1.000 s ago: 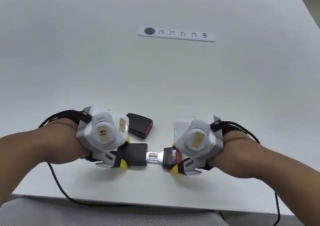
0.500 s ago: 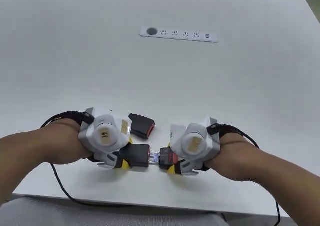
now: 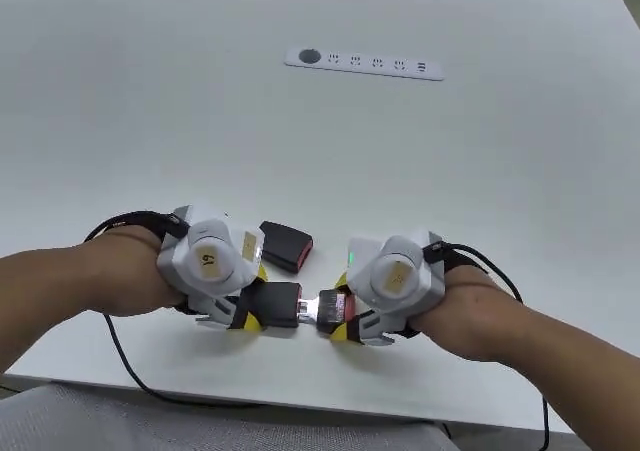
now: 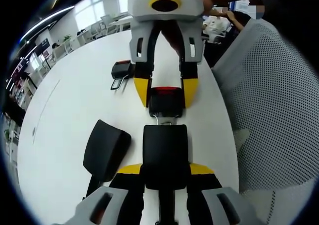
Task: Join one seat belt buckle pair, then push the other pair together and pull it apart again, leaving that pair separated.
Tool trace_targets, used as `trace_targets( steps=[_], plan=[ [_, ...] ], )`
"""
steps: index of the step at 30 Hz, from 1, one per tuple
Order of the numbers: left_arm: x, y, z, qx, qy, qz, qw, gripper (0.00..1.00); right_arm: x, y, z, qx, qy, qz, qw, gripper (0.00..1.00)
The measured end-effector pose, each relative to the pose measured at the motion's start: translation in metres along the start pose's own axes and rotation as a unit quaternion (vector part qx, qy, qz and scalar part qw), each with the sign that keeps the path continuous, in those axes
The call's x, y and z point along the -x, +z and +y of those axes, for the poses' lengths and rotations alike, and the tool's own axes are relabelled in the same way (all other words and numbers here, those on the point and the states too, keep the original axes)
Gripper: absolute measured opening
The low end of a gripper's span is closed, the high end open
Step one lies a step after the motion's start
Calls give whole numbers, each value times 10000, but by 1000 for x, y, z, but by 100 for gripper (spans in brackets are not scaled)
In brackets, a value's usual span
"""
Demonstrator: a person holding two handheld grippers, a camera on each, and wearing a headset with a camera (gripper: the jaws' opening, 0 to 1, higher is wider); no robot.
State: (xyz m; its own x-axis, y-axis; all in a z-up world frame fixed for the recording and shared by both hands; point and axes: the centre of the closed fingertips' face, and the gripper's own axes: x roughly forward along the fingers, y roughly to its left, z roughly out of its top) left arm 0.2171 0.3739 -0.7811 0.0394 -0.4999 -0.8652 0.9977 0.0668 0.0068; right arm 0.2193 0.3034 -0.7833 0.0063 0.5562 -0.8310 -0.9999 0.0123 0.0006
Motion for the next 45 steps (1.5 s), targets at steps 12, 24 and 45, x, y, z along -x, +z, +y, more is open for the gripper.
trace_targets(
  steps=[12, 24, 45],
  plan=[
    [-1, 0, -1, -85, -39, 46, 9999, 32, -6, 13, 5, 27, 11, -12, 10000, 30],
    [1, 0, 0, -106, -44, 92, 9999, 32, -10, 11, -3, 23, -12, 102, 9999, 30],
    [1, -4, 4, -46, -6, -29, 10000, 32, -9, 15, 0, 74, -108, 195, 9997, 30]
  ],
)
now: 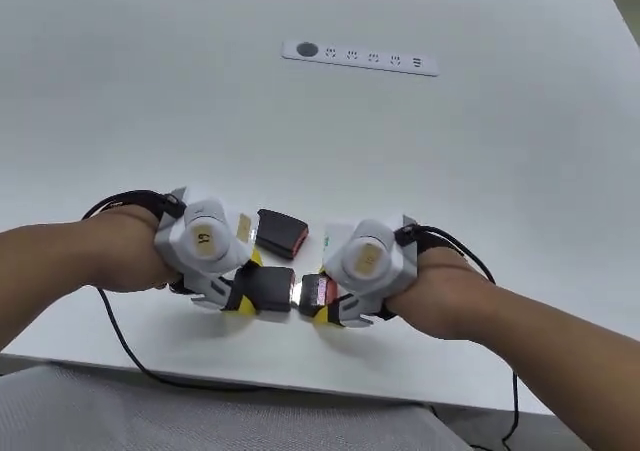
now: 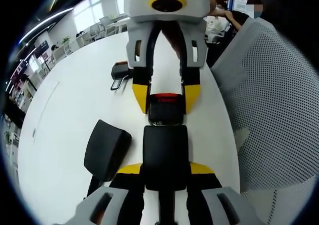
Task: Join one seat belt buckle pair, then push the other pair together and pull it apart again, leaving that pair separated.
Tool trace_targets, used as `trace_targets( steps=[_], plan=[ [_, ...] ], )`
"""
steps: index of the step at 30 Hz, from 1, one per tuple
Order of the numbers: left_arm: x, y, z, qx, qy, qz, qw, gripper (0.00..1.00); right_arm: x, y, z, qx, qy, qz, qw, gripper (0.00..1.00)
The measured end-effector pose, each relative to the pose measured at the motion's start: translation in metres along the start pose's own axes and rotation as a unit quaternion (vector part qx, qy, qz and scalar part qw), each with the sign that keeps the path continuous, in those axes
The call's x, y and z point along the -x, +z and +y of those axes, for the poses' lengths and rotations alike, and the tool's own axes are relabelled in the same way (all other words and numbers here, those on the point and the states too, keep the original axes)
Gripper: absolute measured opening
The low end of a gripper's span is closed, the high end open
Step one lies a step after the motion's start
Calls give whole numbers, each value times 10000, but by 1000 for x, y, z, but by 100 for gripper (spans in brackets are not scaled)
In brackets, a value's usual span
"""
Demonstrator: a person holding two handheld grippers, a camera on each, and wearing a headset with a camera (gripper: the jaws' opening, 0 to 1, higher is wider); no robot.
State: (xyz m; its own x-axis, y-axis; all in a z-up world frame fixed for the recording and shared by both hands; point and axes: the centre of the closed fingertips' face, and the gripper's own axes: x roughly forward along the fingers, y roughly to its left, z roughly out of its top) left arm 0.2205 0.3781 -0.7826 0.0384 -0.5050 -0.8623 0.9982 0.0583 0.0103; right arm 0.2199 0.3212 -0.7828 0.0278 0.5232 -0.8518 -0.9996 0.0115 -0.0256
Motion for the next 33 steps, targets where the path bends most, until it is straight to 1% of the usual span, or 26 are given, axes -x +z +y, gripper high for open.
trace_targets(
  steps=[4, 7, 9, 12, 15, 19, 22, 26, 28, 30, 33],
  plan=[
    [-1, 1, -1, 26, -29, -10, 10000, 32, 1, 0, 0, -34, -3, -4, 10000, 30],
    [-1, 3, -3, 31, -46, 72, 10000, 32, 0, 0, 0, -78, 57, -13, 10000, 31],
    [-1, 3, -2, -10, -62, 95, 9999, 32, -1, -1, 2, -98, 73, 2, 9999, 31],
    [0, 2, -3, -8, -61, 72, 10000, 33, 4, -1, 5, -73, 52, 6, 10000, 31],
    [0, 5, -4, 40, 4, 171, 9998, 33, 4, 0, 4, -117, 76, 16, 9999, 32],
    [1, 2, -1, 18, 3, 268, 9996, 34, 4, -1, 5, -28, 77, 71, 9999, 32],
    [1, 2, 0, 172, 9, 308, 9994, 34, 5, -1, 4, -28, 14, 45, 10000, 33],
    [1, 1, -3, 185, 6, 360, 9992, 35, 4, -1, 2, -66, -71, 42, 9999, 33],
    [1, 2, -5, 195, -13, 377, 9991, 38, 4, -1, 2, -142, -102, 23, 9998, 33],
    [1, 2, -6, 268, -4, 385, 9989, 40, 6, -1, 1, -249, -127, -58, 9996, 34],
    [7, 4, -9, 258, 49, 359, 9990, 42, 14, -3, 2, -353, -134, -133, 9992, 34]
  ],
)
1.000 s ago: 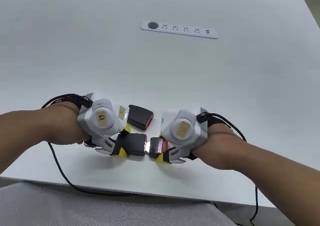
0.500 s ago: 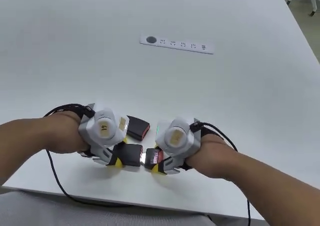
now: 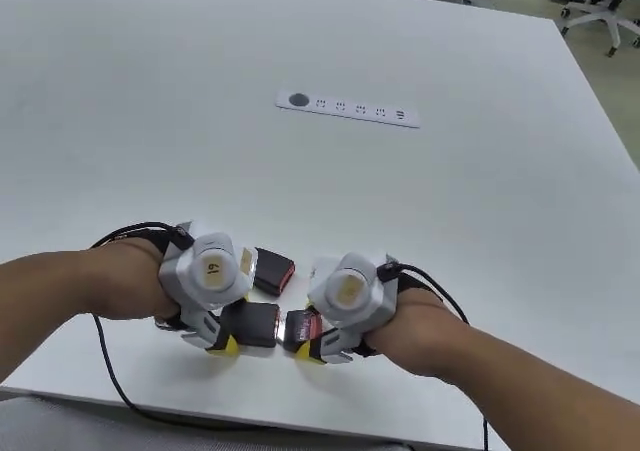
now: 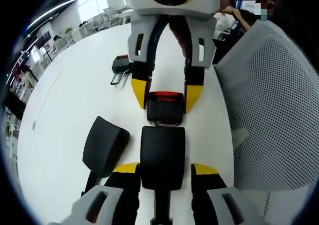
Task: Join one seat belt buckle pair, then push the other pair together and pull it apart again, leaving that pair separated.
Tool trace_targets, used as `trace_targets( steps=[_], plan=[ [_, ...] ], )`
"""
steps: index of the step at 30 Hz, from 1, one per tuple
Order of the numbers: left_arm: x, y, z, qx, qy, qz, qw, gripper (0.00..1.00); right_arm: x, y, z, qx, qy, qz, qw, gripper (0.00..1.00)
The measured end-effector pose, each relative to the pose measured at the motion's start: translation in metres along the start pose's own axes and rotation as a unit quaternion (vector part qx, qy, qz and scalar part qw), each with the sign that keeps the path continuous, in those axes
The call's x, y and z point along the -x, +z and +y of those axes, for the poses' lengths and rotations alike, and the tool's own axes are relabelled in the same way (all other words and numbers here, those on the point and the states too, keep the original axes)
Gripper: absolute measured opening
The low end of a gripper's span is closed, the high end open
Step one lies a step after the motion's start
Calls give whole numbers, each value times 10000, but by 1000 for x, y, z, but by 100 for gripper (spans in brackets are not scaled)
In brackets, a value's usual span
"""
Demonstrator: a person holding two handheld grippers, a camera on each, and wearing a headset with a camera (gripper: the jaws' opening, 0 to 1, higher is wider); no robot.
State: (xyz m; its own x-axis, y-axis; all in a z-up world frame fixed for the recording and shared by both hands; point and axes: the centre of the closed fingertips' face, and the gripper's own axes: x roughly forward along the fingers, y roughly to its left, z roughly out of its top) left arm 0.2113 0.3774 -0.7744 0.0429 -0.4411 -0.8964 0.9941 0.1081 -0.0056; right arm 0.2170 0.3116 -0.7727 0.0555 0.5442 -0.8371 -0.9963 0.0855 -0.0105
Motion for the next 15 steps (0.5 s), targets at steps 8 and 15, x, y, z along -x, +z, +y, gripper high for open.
trace_targets(
  steps=[8, 15],
  plan=[
    [26, 7, 9, -83, 187, -32, 9998, 41, 20, -8, -4, -157, -96, -190, 9996, 33],
    [31, 21, 28, 58, 342, -330, 9989, 41, 42, -15, -15, -235, -291, -288, 9989, 33]
  ],
)
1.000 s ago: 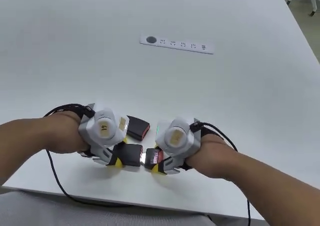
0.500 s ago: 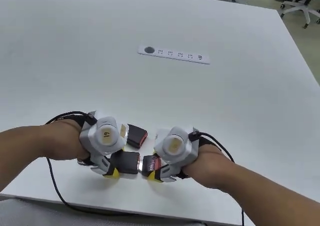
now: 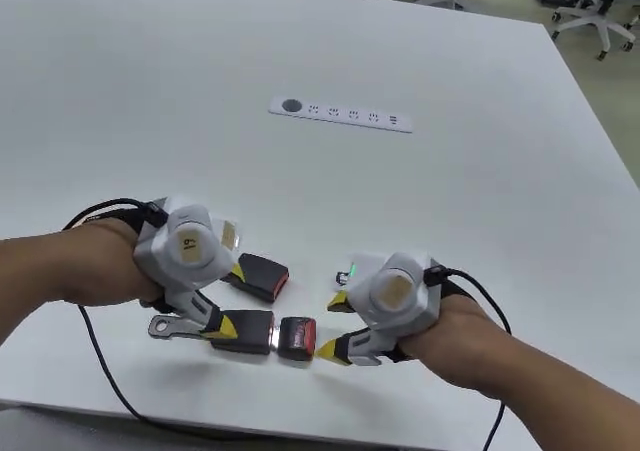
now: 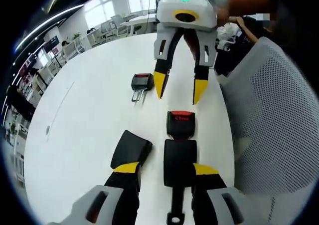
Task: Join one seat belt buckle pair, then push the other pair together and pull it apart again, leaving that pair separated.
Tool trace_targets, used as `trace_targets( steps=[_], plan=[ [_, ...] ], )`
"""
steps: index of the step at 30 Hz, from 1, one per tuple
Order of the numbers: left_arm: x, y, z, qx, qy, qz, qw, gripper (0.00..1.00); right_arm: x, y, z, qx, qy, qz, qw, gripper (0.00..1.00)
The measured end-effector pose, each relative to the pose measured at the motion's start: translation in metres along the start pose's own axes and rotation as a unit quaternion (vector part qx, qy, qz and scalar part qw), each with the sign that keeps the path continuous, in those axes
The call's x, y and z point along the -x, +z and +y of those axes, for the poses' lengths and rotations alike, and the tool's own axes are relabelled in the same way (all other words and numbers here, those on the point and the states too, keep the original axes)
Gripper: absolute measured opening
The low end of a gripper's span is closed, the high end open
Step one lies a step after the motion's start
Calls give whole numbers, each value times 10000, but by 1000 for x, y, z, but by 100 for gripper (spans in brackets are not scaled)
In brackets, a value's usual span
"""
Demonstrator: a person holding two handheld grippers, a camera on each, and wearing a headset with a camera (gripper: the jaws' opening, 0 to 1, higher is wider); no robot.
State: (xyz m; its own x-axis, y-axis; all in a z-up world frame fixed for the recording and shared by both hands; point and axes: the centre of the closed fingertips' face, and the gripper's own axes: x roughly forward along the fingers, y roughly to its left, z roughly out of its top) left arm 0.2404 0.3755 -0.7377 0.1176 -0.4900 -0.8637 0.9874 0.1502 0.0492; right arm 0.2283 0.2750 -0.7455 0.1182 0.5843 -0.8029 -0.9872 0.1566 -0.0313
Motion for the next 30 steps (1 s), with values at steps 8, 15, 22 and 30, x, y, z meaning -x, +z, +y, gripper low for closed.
trace_targets(
  steps=[8, 15, 22, 30],
  plan=[
    [1, 7, 25, -100, 229, -83, 9997, 41, 16, -10, -37, 165, -269, 58, 9995, 30],
    [-8, 12, 46, -599, 293, -231, 9975, 42, 23, -26, -68, 238, -406, 120, 9988, 31],
    [-19, 6, 59, -691, 155, -163, 9974, 44, 24, -39, -89, 312, -434, 307, 9981, 30],
    [-32, 1, 56, -820, -101, -63, 9966, 46, 12, -52, -95, 313, -269, 464, 9981, 34]
  ],
)
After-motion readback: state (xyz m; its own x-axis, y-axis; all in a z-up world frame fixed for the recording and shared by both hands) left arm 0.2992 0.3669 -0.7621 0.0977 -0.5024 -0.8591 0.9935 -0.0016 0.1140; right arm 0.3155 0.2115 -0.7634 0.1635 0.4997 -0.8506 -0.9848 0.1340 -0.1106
